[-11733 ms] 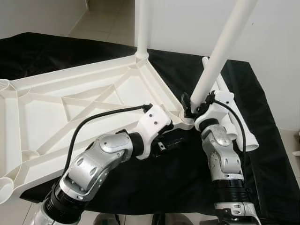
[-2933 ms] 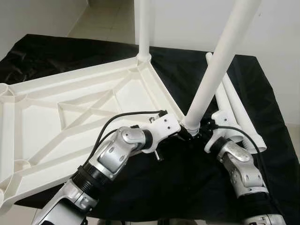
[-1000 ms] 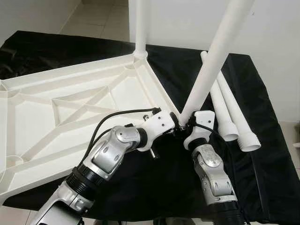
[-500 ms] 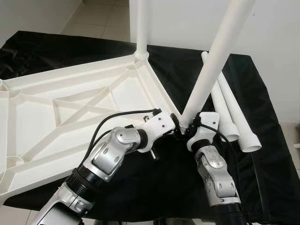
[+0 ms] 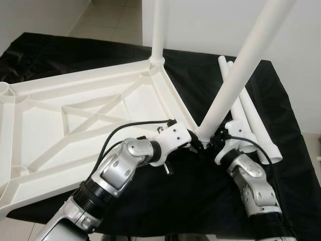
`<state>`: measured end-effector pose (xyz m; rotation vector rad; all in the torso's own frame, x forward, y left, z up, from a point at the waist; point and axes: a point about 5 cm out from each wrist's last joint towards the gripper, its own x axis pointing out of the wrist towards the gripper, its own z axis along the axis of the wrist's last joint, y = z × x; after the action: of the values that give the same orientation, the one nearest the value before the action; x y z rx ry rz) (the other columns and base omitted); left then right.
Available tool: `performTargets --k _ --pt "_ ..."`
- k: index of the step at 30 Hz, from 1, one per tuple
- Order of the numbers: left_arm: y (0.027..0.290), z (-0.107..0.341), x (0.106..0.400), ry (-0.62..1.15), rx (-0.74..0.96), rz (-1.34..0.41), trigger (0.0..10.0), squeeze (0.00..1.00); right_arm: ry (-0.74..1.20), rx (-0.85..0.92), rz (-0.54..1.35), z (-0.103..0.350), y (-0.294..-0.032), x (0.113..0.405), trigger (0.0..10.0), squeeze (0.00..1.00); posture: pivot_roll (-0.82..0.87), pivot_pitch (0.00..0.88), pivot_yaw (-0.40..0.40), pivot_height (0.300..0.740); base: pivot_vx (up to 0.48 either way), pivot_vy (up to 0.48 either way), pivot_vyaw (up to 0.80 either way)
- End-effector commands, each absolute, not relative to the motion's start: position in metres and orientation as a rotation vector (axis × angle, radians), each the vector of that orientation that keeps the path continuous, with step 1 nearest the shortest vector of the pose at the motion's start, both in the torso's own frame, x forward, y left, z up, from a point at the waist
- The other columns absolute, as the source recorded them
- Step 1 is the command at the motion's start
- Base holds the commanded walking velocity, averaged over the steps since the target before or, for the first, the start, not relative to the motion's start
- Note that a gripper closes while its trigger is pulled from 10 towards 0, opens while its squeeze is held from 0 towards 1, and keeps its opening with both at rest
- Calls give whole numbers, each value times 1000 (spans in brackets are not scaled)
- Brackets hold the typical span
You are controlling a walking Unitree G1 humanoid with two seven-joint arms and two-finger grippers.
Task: Building children table
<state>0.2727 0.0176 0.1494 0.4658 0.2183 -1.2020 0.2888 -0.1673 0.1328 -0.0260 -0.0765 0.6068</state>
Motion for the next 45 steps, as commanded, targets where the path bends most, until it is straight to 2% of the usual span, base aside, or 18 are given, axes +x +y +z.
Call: performTargets --k 1,16,17,33,36,45 --pt "17 132 264 316 451 -1271 10000 0 -92 -28 593 135 -186 291 10000 0 23 123 -29 740 0 0 0" --pt "19 133 264 320 453 -1270 10000 0 -125 -75 665 145 -203 299 10000 0 28 122 -24 740 0 0 0" --pt "19 133 264 320 455 -1271 10000 0 -112 -79 674 143 -204 299 0 0 27 121 -23 740 0 0 0" --pt "18 132 263 324 453 -1272 10000 0 -68 -29 712 133 -188 290 0 0 27 125 -33 740 0 0 0" --pt "17 131 262 325 448 -1271 10000 0 -68 -20 602 133 -178 290 0 0 26 127 -41 740 0 0 0" --pt "15 130 259 330 439 -1280 10000 0 -36 27 451 128 -159 285 0 0 27 128 -44 740 0 0 0"
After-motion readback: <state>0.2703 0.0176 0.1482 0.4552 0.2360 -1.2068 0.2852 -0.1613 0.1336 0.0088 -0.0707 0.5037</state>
